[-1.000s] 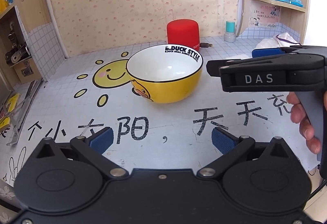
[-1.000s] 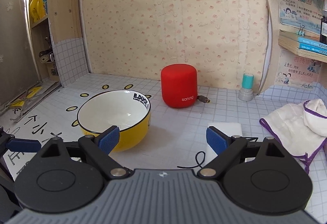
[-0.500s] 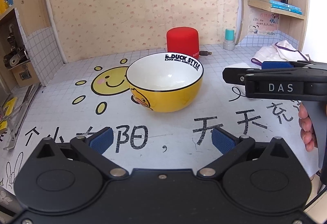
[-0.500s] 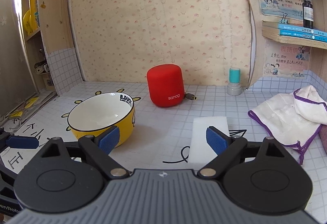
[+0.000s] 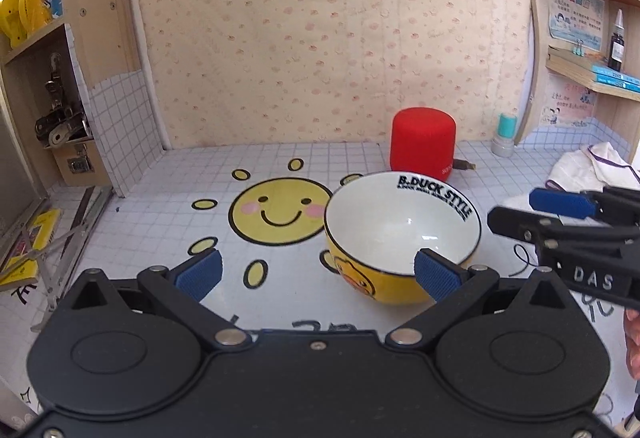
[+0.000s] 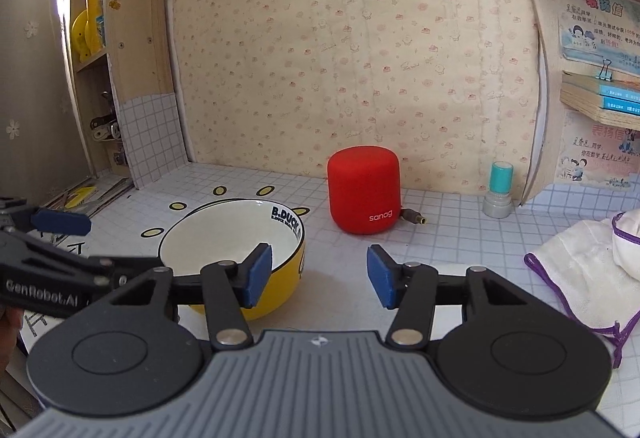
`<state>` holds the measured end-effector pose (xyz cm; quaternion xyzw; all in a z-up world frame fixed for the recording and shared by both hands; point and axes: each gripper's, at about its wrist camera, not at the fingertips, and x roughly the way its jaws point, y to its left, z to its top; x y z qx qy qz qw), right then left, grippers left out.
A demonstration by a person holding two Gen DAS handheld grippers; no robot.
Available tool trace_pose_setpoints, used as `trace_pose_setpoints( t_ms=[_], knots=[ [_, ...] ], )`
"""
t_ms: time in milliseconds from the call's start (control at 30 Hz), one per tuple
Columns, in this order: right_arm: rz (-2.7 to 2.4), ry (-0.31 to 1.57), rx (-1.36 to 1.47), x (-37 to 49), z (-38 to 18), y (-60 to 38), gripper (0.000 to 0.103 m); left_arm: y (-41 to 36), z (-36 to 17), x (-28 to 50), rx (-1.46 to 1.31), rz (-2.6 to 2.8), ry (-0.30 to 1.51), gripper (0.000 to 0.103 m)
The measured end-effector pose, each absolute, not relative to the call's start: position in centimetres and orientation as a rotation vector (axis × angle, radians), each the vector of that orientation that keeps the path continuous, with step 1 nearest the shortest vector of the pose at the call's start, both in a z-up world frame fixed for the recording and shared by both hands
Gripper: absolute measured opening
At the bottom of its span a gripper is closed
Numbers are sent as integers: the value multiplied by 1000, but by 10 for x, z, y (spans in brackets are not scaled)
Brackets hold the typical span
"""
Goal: Clean bowl
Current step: 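Move left tool toward yellow bowl while right tool moves toward white sponge, then grasp yellow bowl rim with left tool while right tool reaches white sponge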
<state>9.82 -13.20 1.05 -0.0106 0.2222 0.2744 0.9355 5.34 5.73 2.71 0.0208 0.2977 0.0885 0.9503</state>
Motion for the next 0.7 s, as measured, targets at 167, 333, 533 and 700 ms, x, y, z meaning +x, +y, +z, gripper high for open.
trace_pose_setpoints(
  t_ms=[167,333,533,700],
  knots=[
    [557,462,-41,99,8,-132,58,66,24,72,30,173,624,103],
    [562,454,-41,101,8,-135,57,73,17,86,14,167,644,102],
    [563,447,-58,101,9,-137,45,78,7,98,-22,131,687,97],
    [537,458,-84,104,7,-142,35,77,-3,110,-27,101,737,75]
  ],
)
